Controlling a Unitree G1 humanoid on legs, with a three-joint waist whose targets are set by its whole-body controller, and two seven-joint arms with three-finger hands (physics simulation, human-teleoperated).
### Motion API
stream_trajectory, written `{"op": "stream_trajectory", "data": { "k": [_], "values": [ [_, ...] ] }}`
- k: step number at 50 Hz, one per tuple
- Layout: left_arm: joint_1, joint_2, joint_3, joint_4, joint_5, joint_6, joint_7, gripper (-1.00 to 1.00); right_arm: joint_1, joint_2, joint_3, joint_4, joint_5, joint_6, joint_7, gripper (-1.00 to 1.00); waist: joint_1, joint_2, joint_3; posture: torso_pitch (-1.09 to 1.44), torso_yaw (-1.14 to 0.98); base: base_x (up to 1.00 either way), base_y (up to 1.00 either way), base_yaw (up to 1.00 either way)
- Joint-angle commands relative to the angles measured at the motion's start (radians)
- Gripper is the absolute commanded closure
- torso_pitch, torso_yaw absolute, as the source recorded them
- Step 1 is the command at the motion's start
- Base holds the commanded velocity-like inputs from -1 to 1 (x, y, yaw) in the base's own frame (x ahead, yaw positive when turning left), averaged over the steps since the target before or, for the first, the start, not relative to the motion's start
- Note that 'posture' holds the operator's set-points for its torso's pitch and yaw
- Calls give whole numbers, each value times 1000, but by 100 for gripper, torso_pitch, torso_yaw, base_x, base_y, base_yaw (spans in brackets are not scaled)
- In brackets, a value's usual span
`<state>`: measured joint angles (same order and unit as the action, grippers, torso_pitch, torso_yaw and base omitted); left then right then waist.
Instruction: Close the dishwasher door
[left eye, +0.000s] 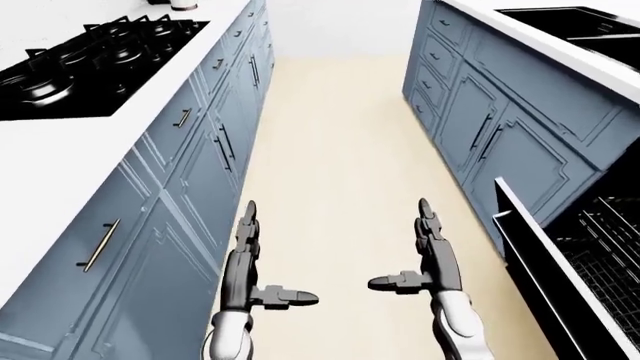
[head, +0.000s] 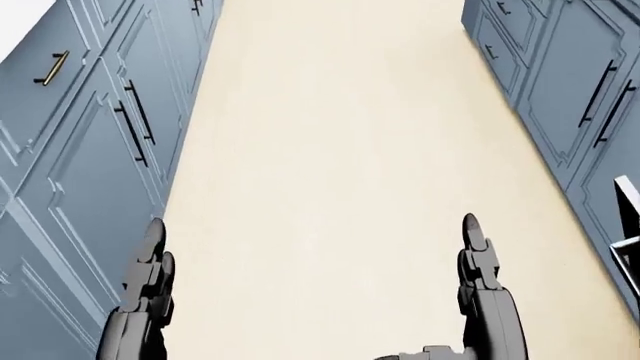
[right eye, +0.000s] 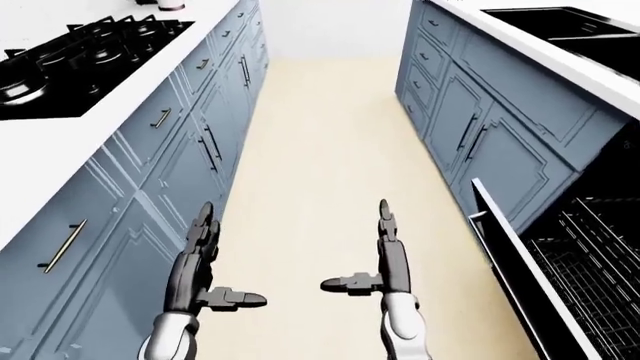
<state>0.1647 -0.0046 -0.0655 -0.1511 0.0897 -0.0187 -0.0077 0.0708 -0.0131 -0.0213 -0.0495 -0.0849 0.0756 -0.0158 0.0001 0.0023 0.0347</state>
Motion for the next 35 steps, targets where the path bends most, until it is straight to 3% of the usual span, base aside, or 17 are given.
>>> {"op": "stream_trajectory", "data": {
  "k": [1, 4, 6, 8, 9, 12, 18, 20, 22, 23, 24, 26, 35],
  "values": [
    [-10, 3, 3, -39, -1, -28, 4, -100, -17, 2, 5, -42, 0, -36, 1, -100, 3, -5, -13, 0, 0, -9, 0, 0],
    [-10, 3, 2, -38, -1, -27, 4, -100, -17, 2, 5, -42, 0, -35, 0, -100, 4, 33, -7, 0, 0, -9, 0, 0],
    [-11, 3, 3, -39, -1, -27, 4, -100, -17, 2, 5, -43, 0, -34, 0, -100, 8, 86, -21, 0, 0, -10, 0, 0],
    [-10, 4, 2, -40, -1, -27, 4, -100, -17, 2, 5, -44, 0, -33, 0, -100, 14, 59, -10, 0, 0, -9, 0, 0],
    [-9, 4, 2, -40, -1, -27, 4, -100, -17, 2, 6, -44, 0, -33, 0, -100, 11, 63, -8, 0, 0, -10, 0, 0],
    [-5, 3, -2, -45, 1, -27, 4, -100, -18, 2, 5, -42, 0, -34, 0, -100, 10, 45, -20, 0, 0, -10, 0, 0],
    [-8, 3, -1, -41, 0, -28, 5, -100, -25, 2, 7, -67, -1, 0, 2, -100, 6, -3, -17, 0, 0, -10, 0, 0],
    [-5, 3, -3, -46, -1, -26, 4, -100, -23, 2, 7, -65, -1, -3, 2, -100, 3, -30, -15, 0, 0, -10, 0, 0],
    [-5, 3, -4, -44, 0, -27, 4, -100, -25, 2, 5, -32, 0, -35, 0, -100, -3, -80, -26, 0, 0, -10, 0, 0],
    [-5, 3, -5, -43, 1, -28, 4, -100, -25, 2, 6, -29, -1, -37, -1, -100, -3, -79, -34, 0, 0, -9, 0, 0],
    [-5, 3, -5, -43, 1, -28, 4, -100, -26, 2, 6, -29, -1, -37, -1, -100, -11, -57, -19, 0, 0, -9, 0, 0],
    [-3, 3, -6, -45, 1, -27, 4, -100, -26, 2, 6, -27, -1, -37, -1, -100, -8, -59, -20, 0, 0, -10, 0, 0],
    [2, 4, -9, -53, 2, -25, 5, -100, -21, 2, 6, -38, 0, -32, -1, -100, 4, 11, -10, 0, 0, -10, 0, 0]
  ]
}}
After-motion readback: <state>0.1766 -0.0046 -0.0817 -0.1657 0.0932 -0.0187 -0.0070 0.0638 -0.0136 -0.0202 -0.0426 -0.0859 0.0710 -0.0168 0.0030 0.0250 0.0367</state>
